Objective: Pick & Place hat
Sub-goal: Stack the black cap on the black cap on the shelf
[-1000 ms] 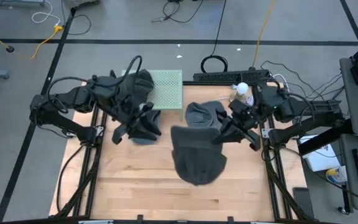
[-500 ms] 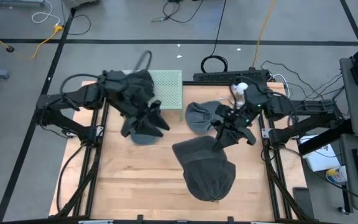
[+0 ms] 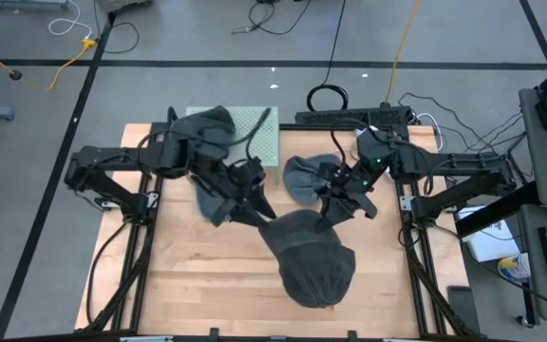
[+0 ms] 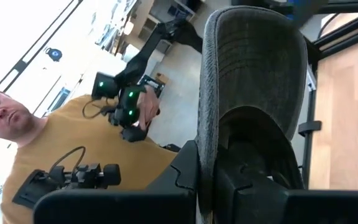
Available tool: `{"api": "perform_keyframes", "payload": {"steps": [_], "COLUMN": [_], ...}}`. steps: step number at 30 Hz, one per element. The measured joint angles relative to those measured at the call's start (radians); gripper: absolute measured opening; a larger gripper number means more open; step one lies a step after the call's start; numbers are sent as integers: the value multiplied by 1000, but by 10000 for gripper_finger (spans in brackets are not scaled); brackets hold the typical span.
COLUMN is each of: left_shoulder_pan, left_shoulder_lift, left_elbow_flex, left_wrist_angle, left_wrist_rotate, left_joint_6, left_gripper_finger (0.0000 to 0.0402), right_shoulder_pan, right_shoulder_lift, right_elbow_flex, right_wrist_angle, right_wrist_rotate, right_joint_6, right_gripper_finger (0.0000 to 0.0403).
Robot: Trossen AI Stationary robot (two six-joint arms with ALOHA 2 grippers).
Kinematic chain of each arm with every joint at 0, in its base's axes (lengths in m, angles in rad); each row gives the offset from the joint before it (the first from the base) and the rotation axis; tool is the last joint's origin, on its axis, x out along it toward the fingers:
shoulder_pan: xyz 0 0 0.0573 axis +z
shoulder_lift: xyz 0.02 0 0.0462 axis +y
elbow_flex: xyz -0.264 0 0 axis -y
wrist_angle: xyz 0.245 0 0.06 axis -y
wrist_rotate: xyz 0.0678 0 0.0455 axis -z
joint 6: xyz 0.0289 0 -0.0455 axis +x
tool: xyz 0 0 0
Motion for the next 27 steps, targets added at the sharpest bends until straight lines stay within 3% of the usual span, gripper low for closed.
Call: {"api": "perform_keyframes", "payload": {"steps": [10, 13, 21, 27], "left_shoulder_pan": [-32, -31, -30, -14], "left_shoulder_lift": [41, 39, 39, 36], "left_elbow_flex": [2, 2, 2, 3], "left_wrist_angle": [16, 21, 29, 27], "left_wrist_rotate": [13, -6, 0, 16], "left_joint_6": [-13, -28, -129, -179], "left_gripper_finger": [181, 149, 16, 9], "right_shoulder_pan": [-42, -47, -49, -65], "right_shoulder_lift": [7, 10, 9, 3], "right_elbow_flex": [-11, -11, -11, -11], "right_wrist_angle": [0, -1, -5, -11], "right_wrist_rotate": [-25, -24, -23, 46], "right_joint_6": [0, 0, -12, -122], "right_gripper_finger": [8, 8, 34, 51]}}
